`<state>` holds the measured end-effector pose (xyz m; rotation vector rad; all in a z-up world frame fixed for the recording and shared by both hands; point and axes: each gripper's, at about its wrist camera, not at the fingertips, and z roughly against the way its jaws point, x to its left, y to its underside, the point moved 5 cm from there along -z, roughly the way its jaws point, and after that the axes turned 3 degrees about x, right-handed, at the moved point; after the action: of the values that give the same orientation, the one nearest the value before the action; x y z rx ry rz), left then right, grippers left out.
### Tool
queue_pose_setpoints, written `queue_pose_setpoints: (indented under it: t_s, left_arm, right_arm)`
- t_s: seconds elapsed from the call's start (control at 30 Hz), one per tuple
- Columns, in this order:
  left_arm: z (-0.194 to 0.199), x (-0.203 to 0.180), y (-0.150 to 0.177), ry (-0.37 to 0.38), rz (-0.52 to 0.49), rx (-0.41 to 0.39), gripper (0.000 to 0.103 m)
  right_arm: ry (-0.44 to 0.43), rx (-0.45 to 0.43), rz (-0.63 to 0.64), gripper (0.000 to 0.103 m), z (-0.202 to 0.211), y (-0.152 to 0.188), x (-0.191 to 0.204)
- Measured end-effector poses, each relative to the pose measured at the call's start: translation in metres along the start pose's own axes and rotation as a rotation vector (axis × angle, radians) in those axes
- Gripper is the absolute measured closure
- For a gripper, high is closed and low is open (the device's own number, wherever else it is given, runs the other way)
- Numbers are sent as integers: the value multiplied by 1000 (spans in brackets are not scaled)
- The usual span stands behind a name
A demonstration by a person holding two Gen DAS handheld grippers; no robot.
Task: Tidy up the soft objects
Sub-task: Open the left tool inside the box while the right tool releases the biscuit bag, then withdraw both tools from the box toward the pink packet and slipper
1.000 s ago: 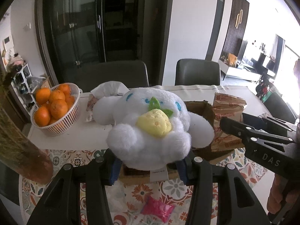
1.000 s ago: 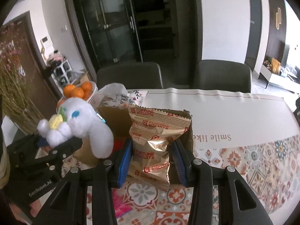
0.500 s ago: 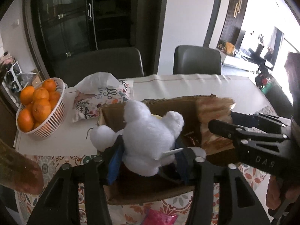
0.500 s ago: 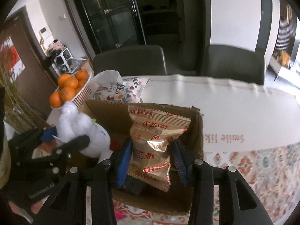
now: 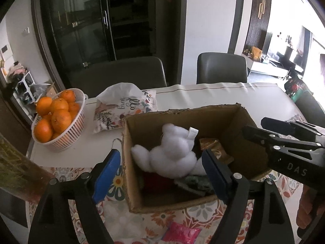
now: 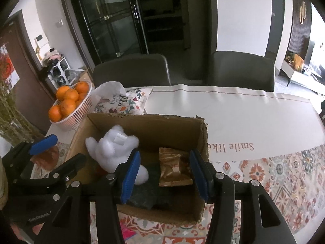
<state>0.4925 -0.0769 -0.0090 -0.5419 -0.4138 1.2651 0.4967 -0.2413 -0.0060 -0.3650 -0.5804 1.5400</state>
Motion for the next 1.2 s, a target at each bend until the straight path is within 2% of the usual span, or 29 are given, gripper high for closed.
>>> queue_pose_setpoints:
  t_s: [0.2, 0.53, 0.7, 1.1, 1.2]
  left_arm:
    - [28, -1, 16, -13, -18, -33, 18]
    - [75, 1, 46, -40, -45, -84, 16]
    - [97, 1, 64, -47, -51, -100, 13]
    - [135, -7, 113, -69, -39, -132, 10]
    - [141, -10, 126, -60, -24, -138, 8]
  right_arm:
    - [35, -25, -10, 51, 25, 15, 5]
    - [101, -93, 45, 50, 75, 44, 26]
    - [107, -117, 56, 45, 95, 60, 35]
    - [135, -144, 102, 45, 132, 113, 47]
    - [127, -144, 98, 41, 137, 124, 47]
